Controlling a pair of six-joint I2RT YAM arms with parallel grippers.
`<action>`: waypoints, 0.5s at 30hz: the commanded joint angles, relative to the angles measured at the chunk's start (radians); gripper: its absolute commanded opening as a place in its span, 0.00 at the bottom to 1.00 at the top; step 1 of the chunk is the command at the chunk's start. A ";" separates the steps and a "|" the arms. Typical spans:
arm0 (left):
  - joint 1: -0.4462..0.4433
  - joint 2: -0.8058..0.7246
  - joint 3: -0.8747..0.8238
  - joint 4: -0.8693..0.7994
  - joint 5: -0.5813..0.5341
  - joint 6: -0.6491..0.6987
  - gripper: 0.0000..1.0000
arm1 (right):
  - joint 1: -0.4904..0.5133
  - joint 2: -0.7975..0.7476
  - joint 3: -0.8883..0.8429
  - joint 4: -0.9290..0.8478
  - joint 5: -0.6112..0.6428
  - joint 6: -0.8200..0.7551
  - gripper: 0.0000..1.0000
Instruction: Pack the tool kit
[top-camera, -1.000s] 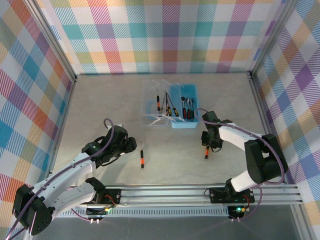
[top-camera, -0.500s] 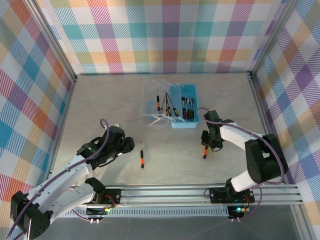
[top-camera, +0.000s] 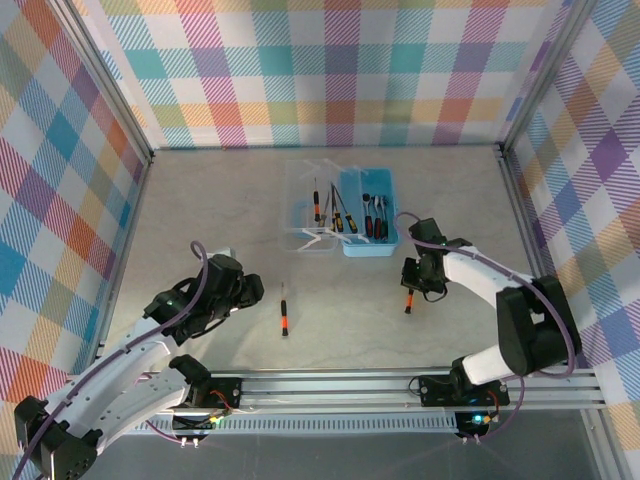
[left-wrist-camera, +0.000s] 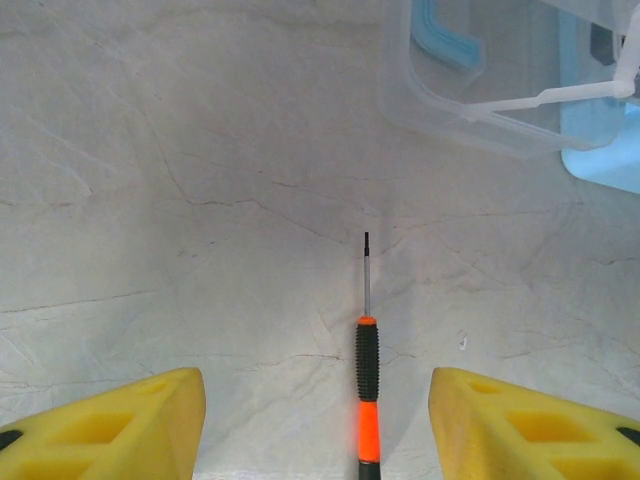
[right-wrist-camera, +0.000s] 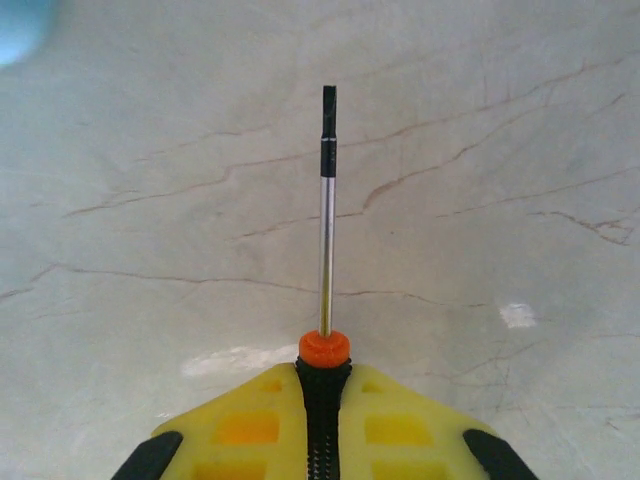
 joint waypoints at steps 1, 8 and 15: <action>-0.011 0.011 0.000 0.005 -0.029 -0.016 0.60 | -0.003 -0.091 0.041 -0.032 -0.006 -0.026 0.12; -0.011 0.015 -0.040 0.056 -0.067 -0.077 0.61 | 0.015 -0.151 0.154 -0.087 -0.070 -0.032 0.12; -0.011 -0.004 -0.069 0.064 -0.078 -0.161 0.61 | 0.144 0.014 0.446 -0.095 -0.087 -0.019 0.12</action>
